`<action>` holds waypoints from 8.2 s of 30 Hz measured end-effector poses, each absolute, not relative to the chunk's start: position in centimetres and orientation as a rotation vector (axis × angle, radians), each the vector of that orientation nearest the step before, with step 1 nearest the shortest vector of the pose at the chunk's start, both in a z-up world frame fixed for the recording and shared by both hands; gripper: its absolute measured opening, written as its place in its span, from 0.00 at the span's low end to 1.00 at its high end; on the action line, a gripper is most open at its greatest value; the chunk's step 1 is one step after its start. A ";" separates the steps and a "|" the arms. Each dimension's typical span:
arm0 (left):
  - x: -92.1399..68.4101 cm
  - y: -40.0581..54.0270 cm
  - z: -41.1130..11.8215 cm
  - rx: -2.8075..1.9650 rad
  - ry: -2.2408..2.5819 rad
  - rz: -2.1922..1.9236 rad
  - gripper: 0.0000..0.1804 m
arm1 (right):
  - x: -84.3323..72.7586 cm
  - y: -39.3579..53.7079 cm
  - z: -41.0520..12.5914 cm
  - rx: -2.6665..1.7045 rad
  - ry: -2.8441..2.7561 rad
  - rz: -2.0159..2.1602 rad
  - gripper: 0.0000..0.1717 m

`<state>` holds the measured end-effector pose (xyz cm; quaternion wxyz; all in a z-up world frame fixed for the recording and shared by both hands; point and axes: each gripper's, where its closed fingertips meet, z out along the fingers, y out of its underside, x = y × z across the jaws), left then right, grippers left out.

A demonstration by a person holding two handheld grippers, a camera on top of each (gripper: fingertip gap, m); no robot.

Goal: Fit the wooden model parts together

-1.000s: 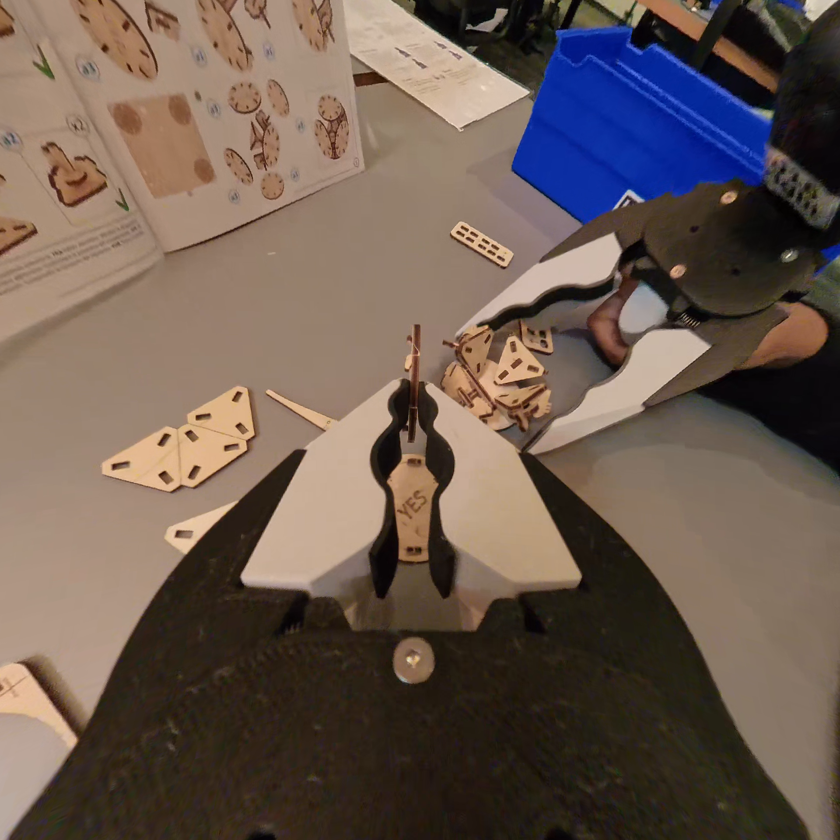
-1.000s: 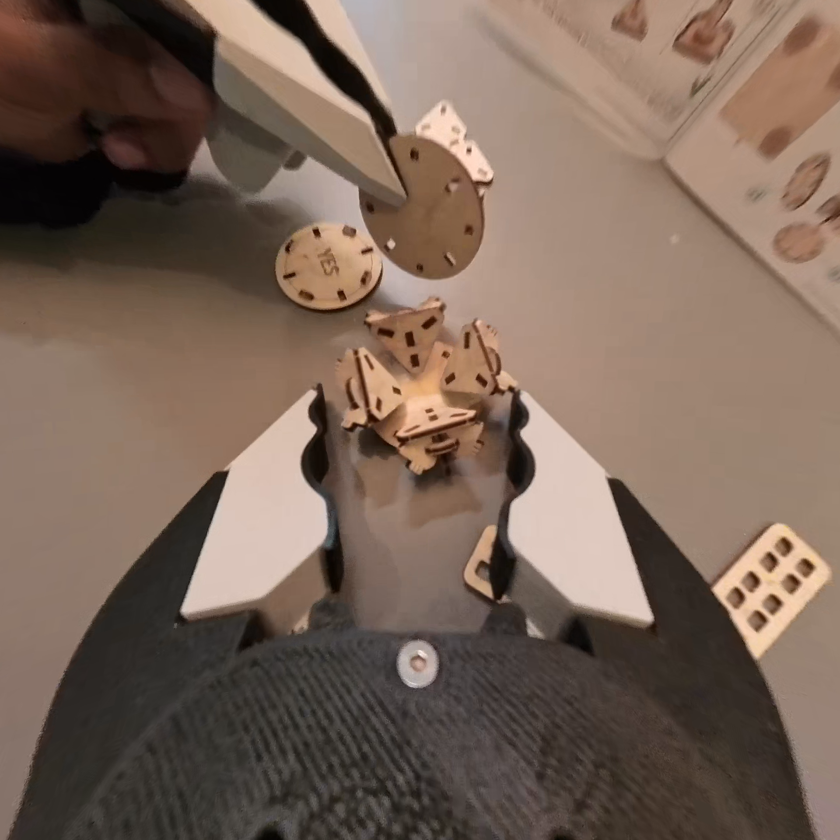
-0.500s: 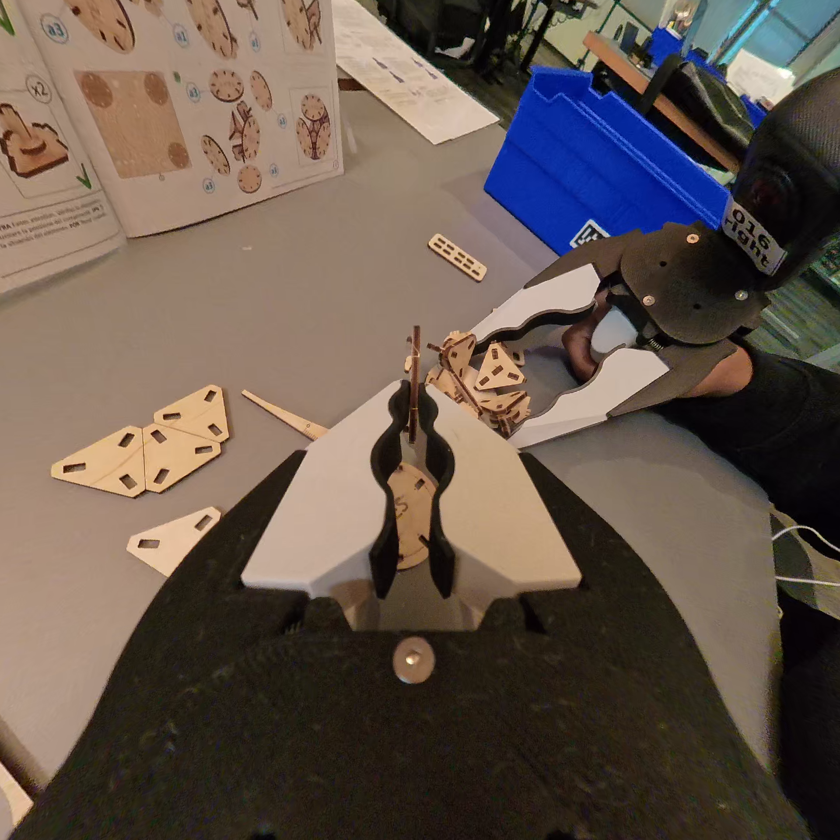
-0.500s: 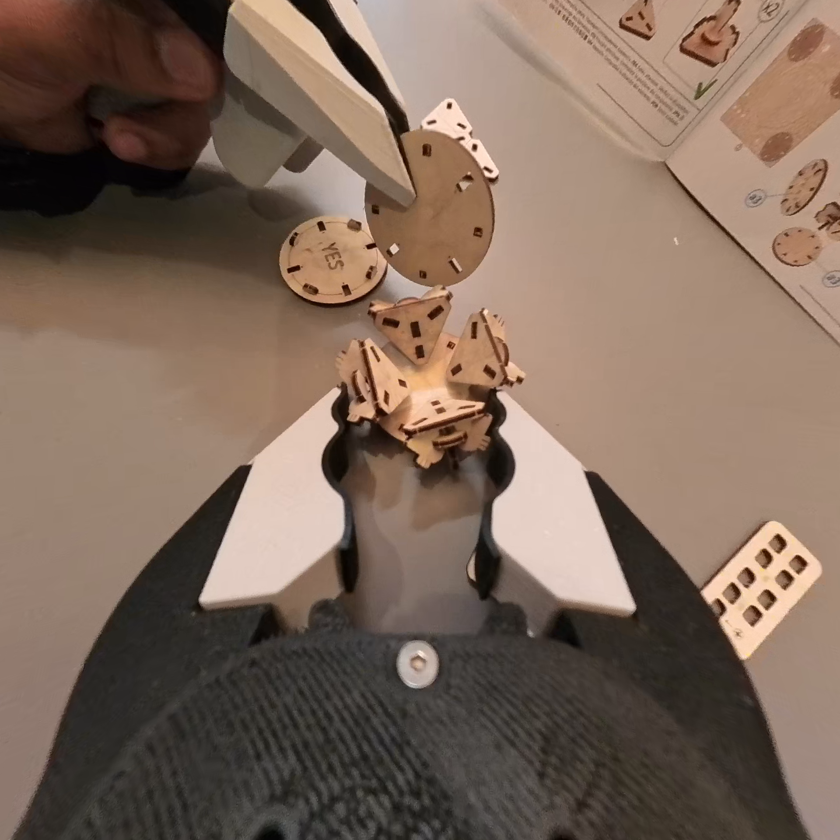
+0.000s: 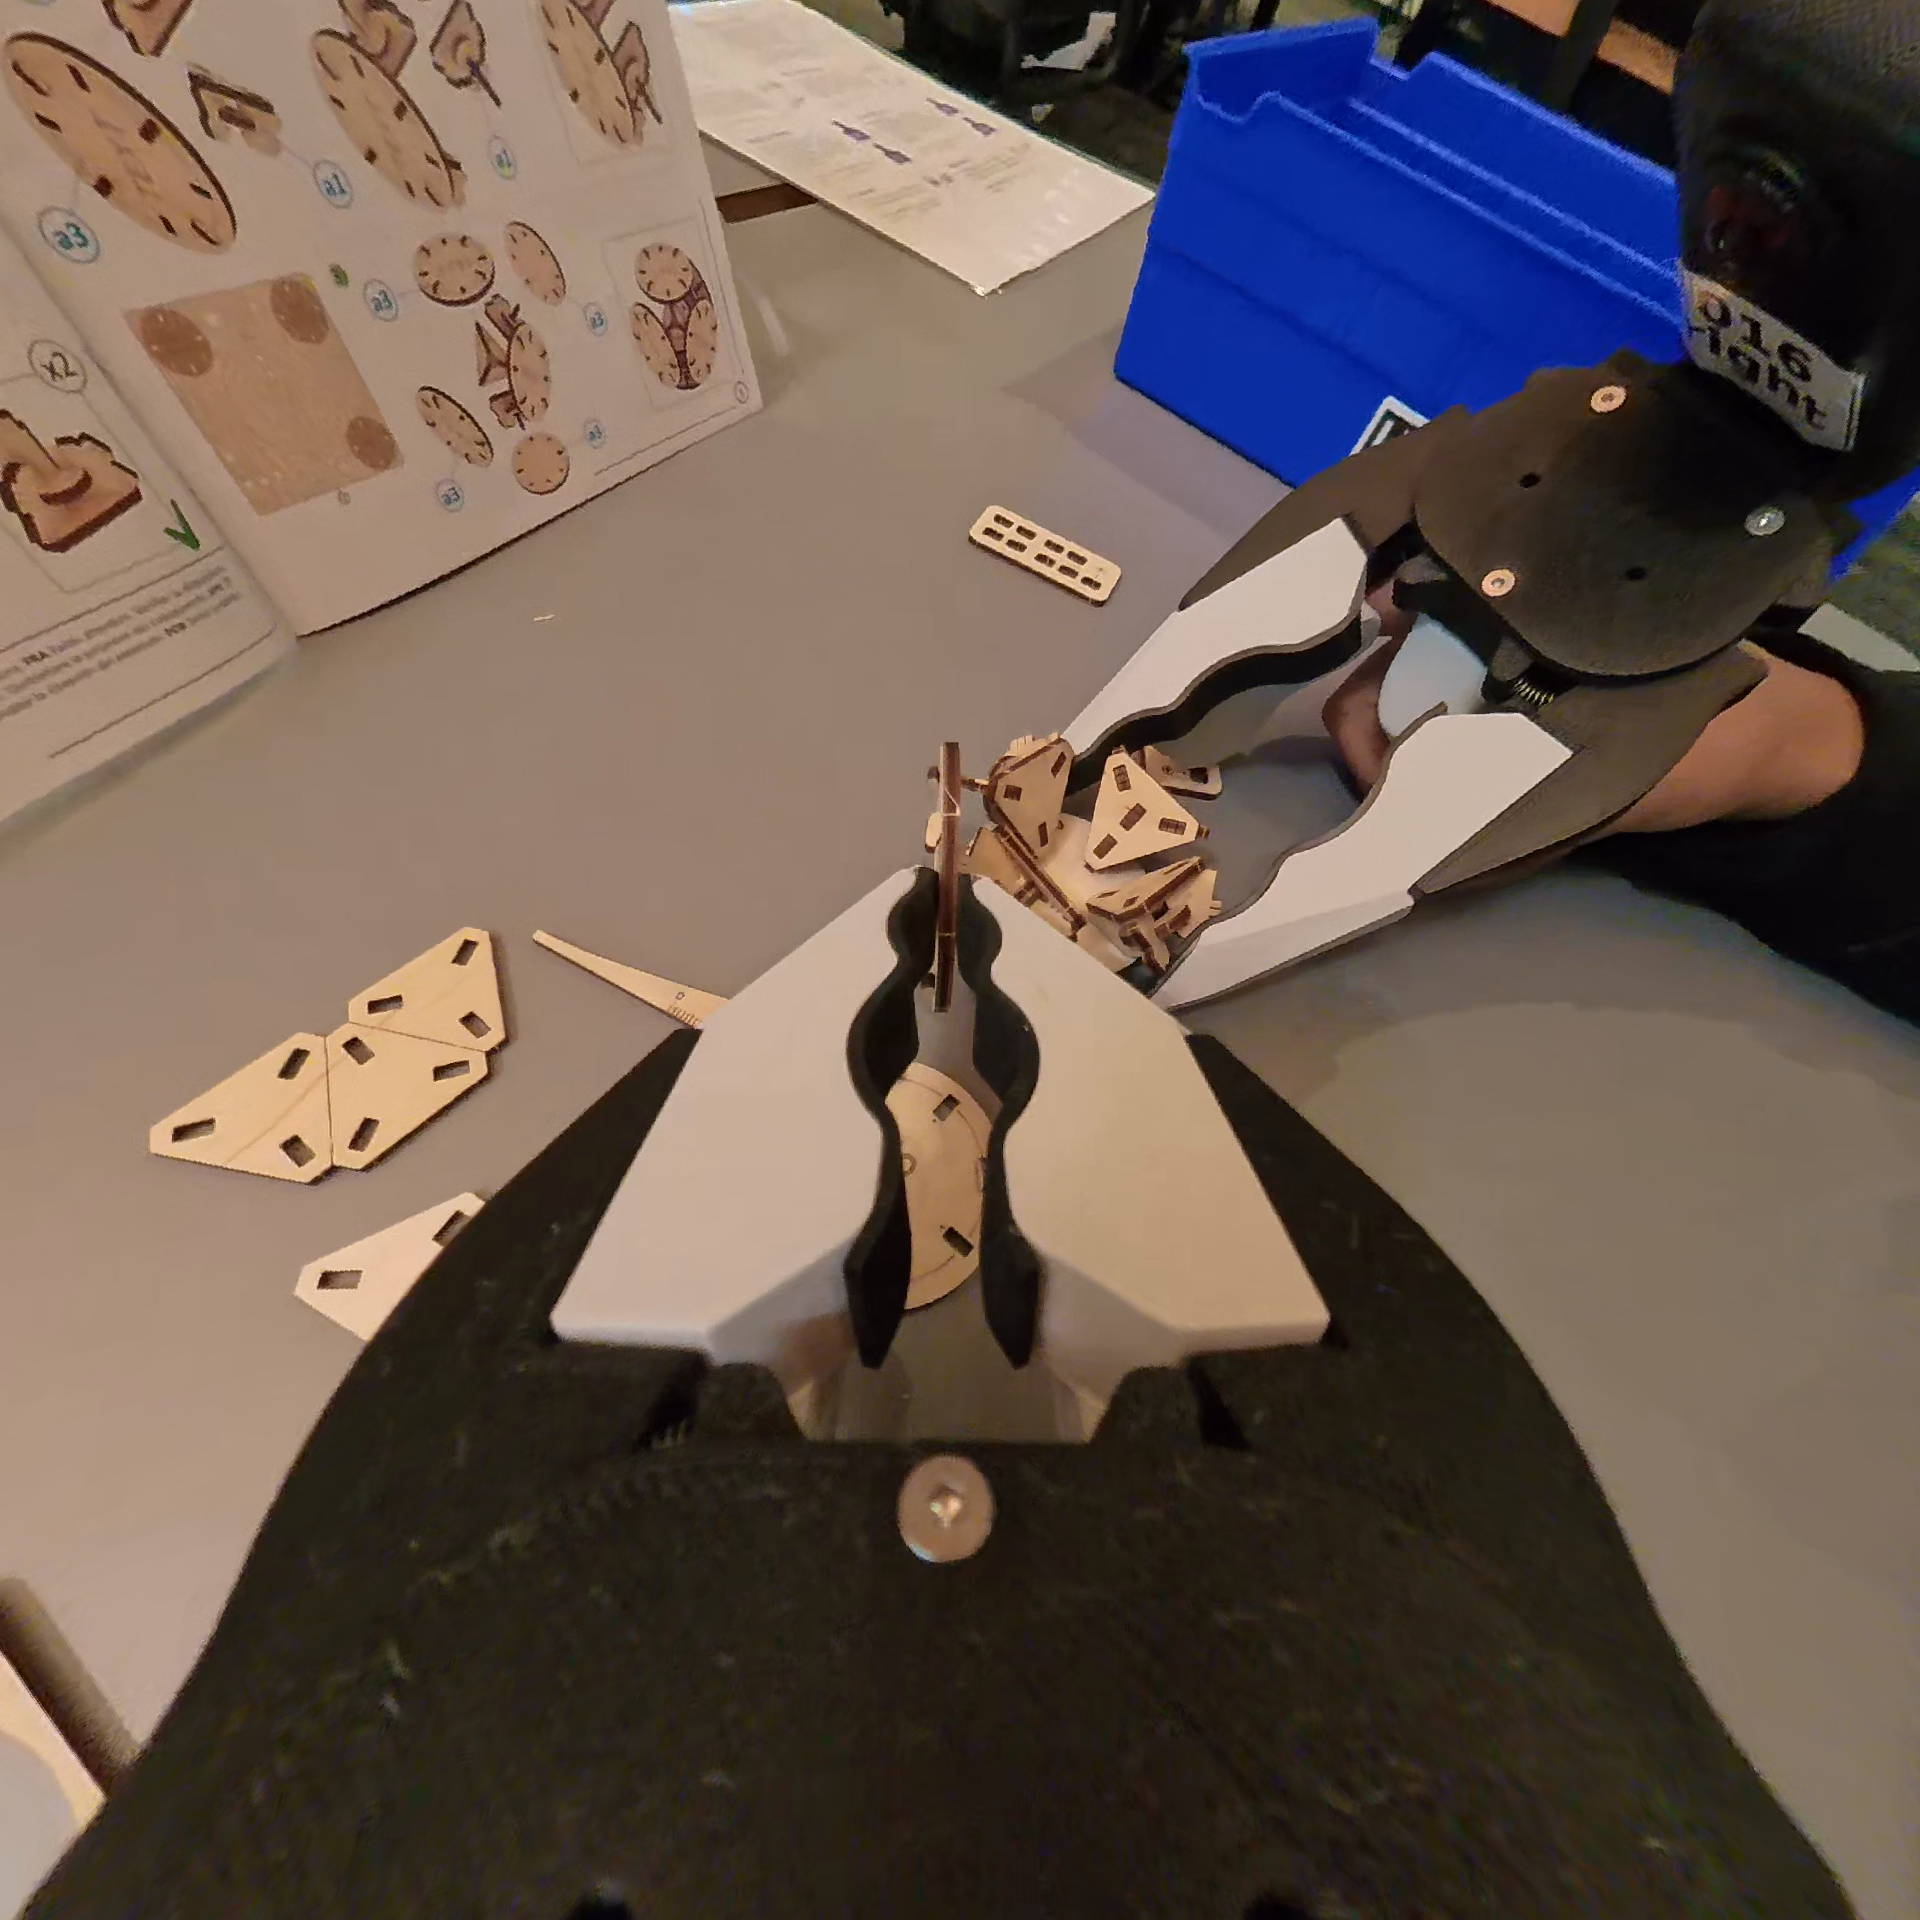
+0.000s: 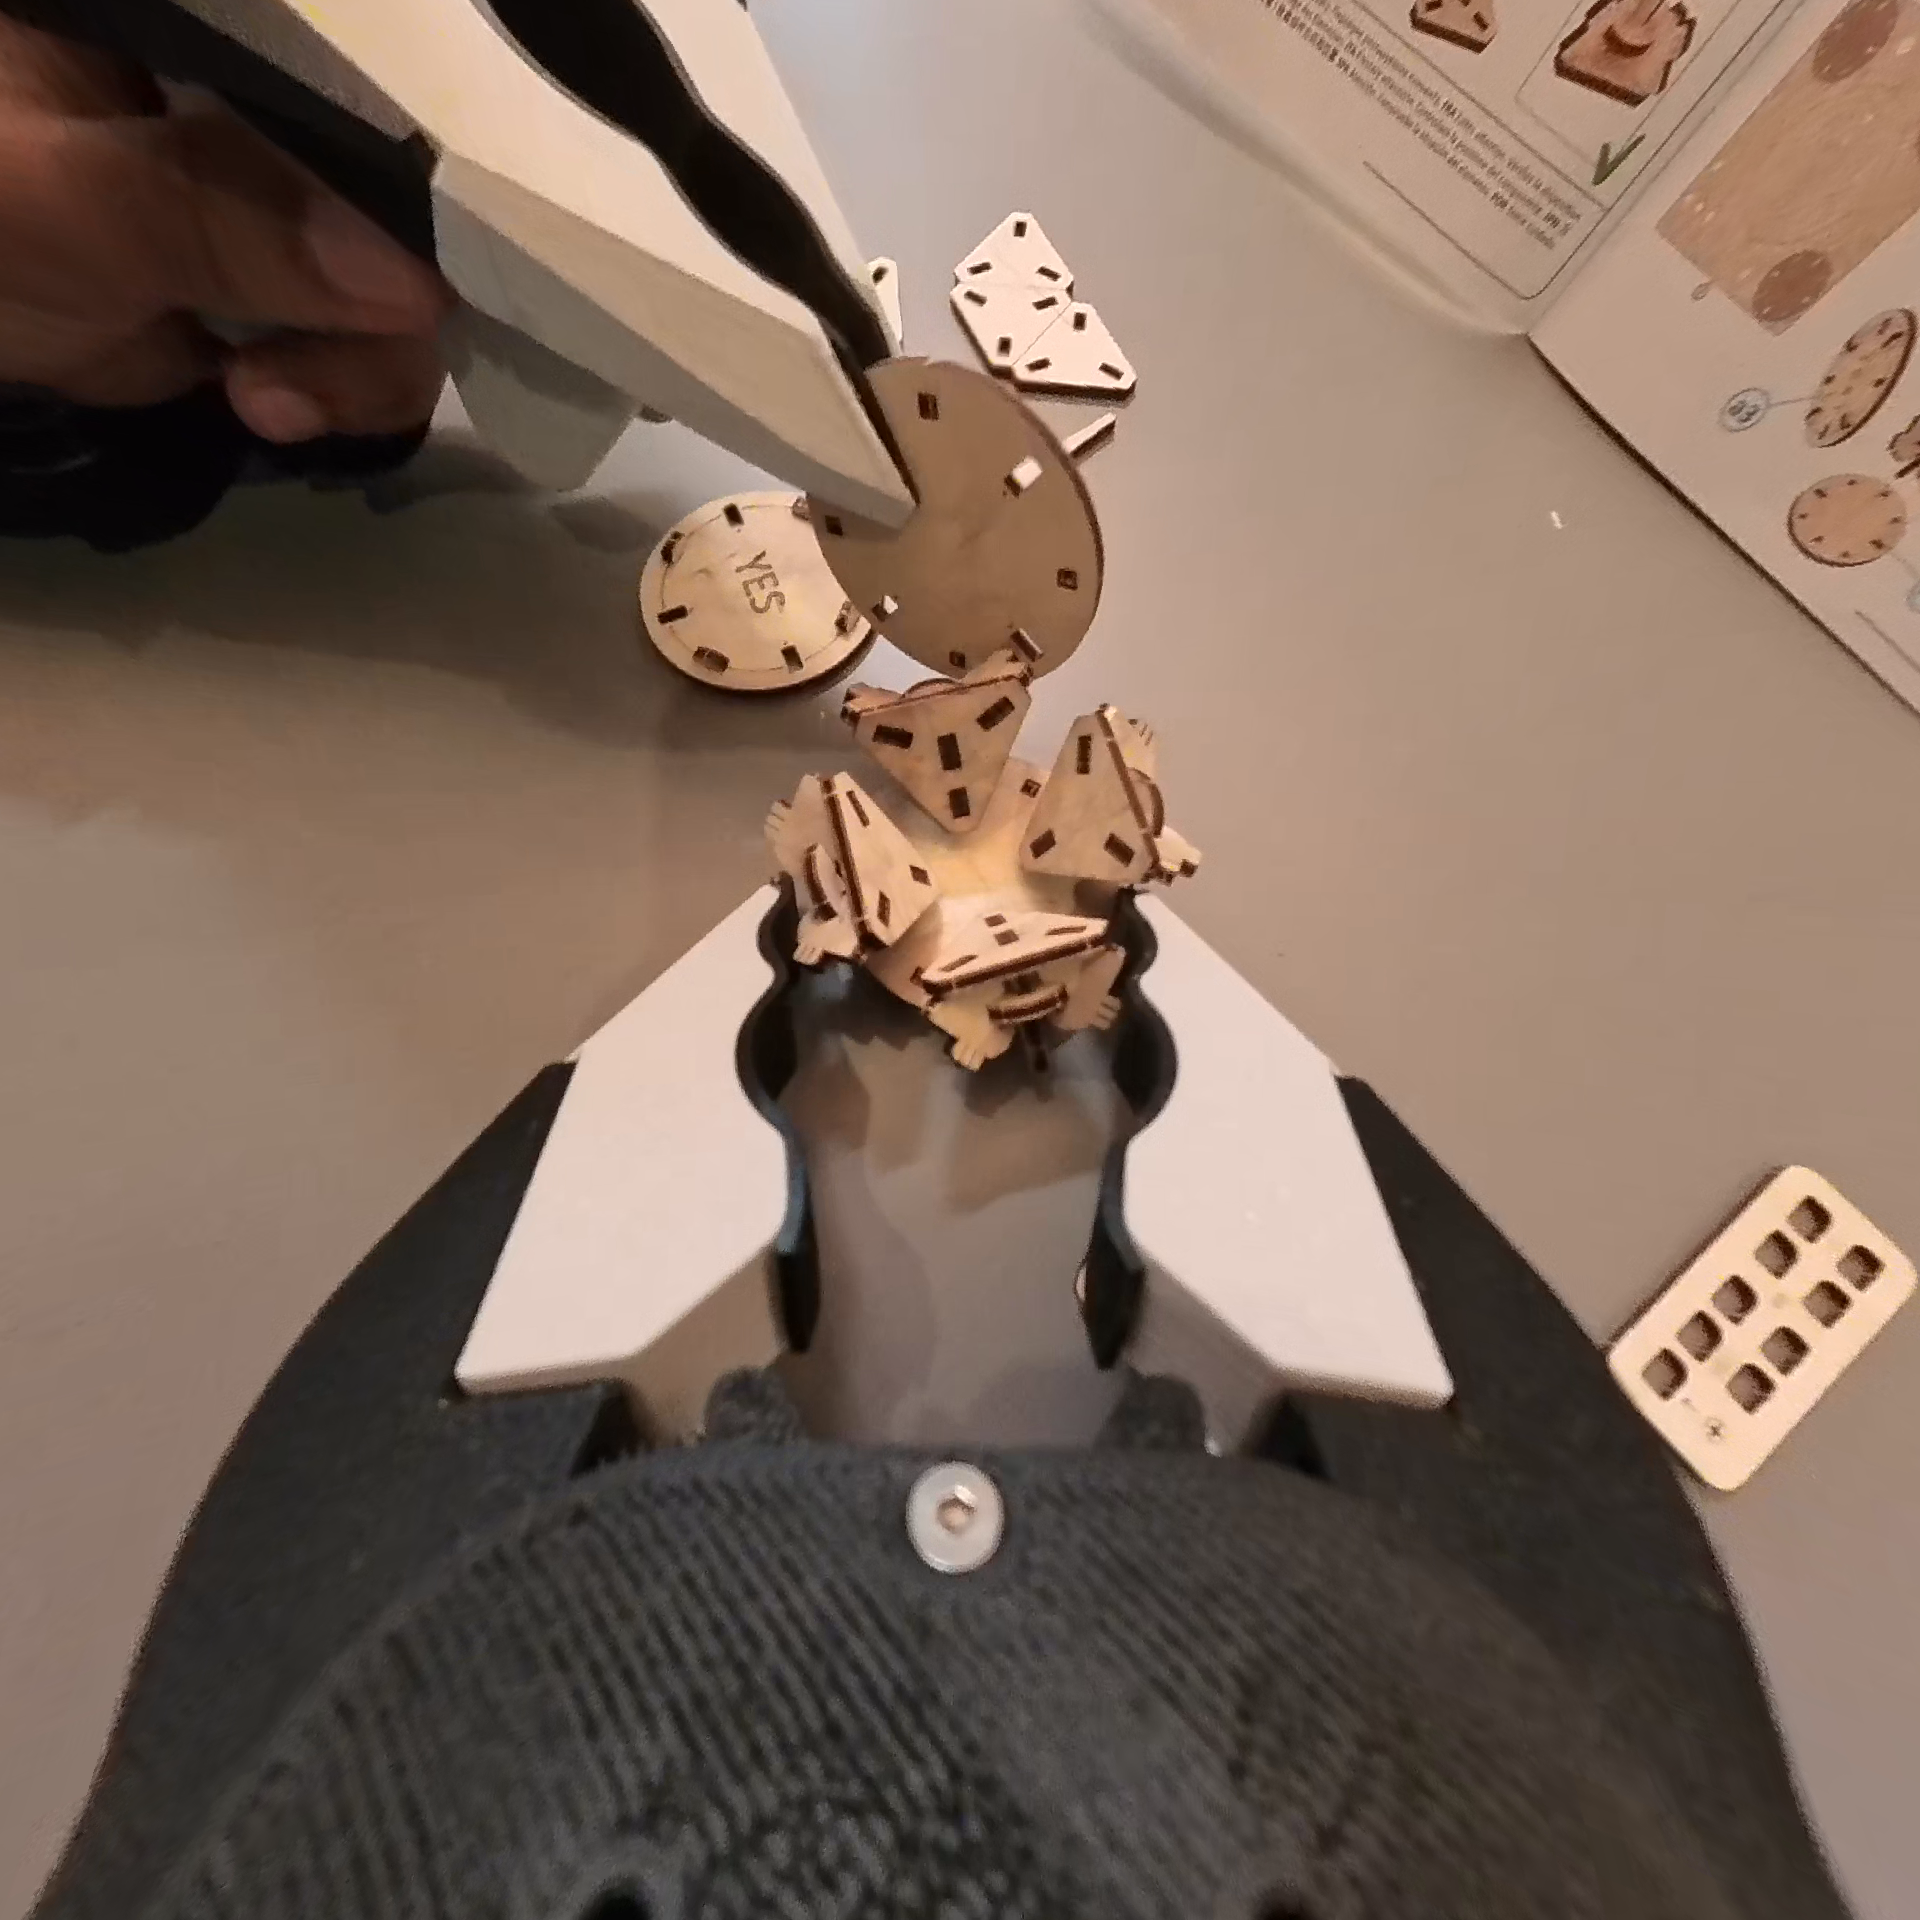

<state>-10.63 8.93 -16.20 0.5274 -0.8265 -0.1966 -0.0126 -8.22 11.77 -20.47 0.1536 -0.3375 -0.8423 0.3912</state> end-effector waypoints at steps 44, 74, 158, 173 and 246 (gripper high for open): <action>-8.8 9.2 -11.9 -1.762 -0.179 0.054 0.00 | -5.8 10.7 -15.0 -1.399 -2.288 2.132 0.34; -8.6 9.0 -10.9 -1.678 -0.186 -0.003 0.00 | -4.7 9.6 -14.7 -1.364 -2.333 2.191 0.34; -8.5 10.5 -15.3 -1.945 -0.303 0.082 0.00 | -5.8 11.4 -19.4 -0.826 -2.425 1.017 0.34; -8.2 10.6 -16.0 -2.007 -0.237 0.151 0.00 | -5.6 11.5 -20.0 -0.832 -2.453 0.993 0.35; -8.1 10.4 -16.8 -2.152 -0.480 -0.071 0.00 | -5.1 10.7 -20.9 -0.934 -2.495 1.047 0.35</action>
